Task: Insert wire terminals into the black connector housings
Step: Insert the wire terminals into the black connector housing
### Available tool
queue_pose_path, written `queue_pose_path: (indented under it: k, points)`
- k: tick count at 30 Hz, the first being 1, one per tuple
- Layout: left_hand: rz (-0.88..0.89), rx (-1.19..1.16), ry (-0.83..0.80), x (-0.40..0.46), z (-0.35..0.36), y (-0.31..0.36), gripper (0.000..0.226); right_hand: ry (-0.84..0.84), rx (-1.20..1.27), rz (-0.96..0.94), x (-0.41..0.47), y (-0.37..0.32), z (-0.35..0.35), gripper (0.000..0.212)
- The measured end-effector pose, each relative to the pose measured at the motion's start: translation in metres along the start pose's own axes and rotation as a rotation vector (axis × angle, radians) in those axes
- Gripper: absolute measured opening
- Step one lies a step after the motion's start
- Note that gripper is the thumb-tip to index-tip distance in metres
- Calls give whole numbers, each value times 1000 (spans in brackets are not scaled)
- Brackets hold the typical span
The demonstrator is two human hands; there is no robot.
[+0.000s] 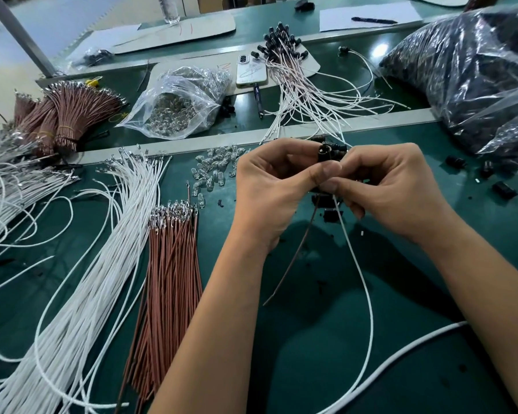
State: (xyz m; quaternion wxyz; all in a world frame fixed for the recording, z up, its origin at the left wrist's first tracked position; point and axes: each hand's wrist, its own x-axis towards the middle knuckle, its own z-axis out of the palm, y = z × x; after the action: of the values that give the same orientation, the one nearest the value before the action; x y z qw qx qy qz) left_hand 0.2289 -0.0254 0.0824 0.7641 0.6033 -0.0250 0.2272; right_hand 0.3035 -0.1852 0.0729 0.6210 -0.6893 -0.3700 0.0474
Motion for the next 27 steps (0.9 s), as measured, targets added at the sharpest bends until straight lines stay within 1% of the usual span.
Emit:
queue_pose_path:
  k: [6, 14, 19, 27]
  points:
    - [16, -17, -30, -1, 1, 2, 26, 2, 13, -38, 1, -2, 1, 29]
    - [51, -28, -61, -2, 3, 8, 30, -2, 27, -37, 2, 2, 1, 16]
    - [54, -49, -84, -3, 4, 9, 33, 5, 26, -32, 2, 1, 2, 17]
    - [80, -78, -118, -4, 7, 10, 38, -13, -33, -52, 1, 0, 4, 26]
